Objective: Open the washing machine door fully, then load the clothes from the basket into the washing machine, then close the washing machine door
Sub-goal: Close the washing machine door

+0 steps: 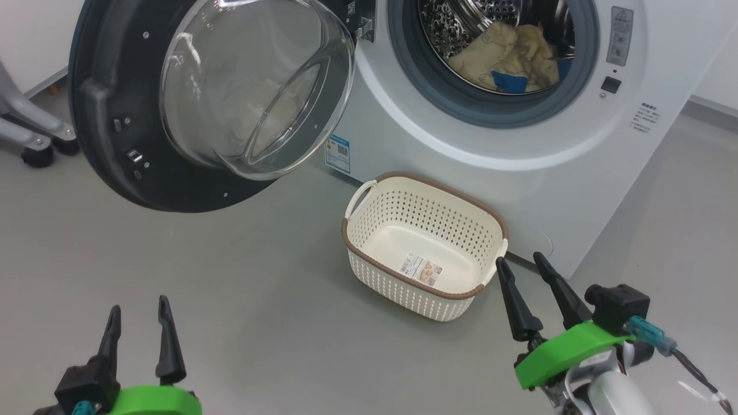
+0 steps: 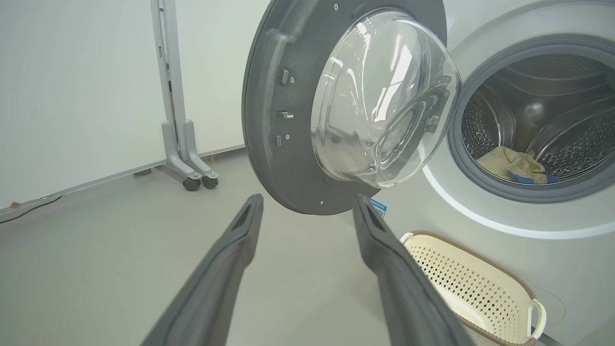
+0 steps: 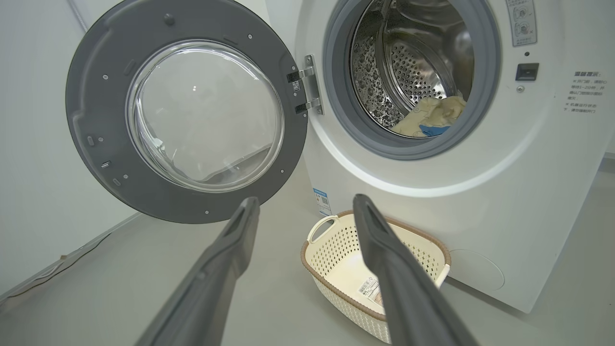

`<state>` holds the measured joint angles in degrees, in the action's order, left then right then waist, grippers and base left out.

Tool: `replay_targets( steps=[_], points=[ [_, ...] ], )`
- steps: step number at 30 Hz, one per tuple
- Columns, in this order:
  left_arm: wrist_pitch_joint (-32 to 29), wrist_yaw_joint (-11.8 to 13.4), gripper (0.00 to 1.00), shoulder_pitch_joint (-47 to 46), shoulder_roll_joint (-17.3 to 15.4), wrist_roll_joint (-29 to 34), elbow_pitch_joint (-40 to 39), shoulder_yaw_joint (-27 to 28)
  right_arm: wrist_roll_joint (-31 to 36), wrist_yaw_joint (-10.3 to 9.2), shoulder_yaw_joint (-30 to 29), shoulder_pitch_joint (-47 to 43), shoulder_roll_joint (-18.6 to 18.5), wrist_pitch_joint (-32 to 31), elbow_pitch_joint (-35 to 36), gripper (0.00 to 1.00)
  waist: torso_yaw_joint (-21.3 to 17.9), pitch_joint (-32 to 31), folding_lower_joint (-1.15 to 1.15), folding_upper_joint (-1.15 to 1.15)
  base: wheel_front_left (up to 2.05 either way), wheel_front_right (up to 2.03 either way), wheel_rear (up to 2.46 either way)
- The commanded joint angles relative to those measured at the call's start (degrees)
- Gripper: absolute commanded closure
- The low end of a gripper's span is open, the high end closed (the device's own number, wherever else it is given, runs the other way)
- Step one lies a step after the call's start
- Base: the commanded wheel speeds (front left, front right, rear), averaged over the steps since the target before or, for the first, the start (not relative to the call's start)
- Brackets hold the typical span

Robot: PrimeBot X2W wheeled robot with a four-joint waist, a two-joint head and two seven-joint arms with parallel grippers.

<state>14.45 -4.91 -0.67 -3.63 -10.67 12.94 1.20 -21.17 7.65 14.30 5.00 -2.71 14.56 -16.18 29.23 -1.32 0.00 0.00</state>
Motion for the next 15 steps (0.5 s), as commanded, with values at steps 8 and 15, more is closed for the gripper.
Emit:
replay_targets(
  steps=[8,15],
  points=[
    [0.55,0.26,0.0,-1.43,-0.58,0.53,-2.04,2.03,-0.22,-0.16,0.68,2.37,-0.18,0.44,1.47,0.0,-0.26,-0.34,0.0,0.0,0.0,0.0,0.0],
    [0.55,0.02,0.0,-1.51,-0.56,0.83,-2.04,1.77,-0.22,-0.16,0.47,1.98,-0.18,0.44,1.71,0.0,-0.32,-0.43,0.0,0.0,0.0,0.0,0.0]
  ],
)
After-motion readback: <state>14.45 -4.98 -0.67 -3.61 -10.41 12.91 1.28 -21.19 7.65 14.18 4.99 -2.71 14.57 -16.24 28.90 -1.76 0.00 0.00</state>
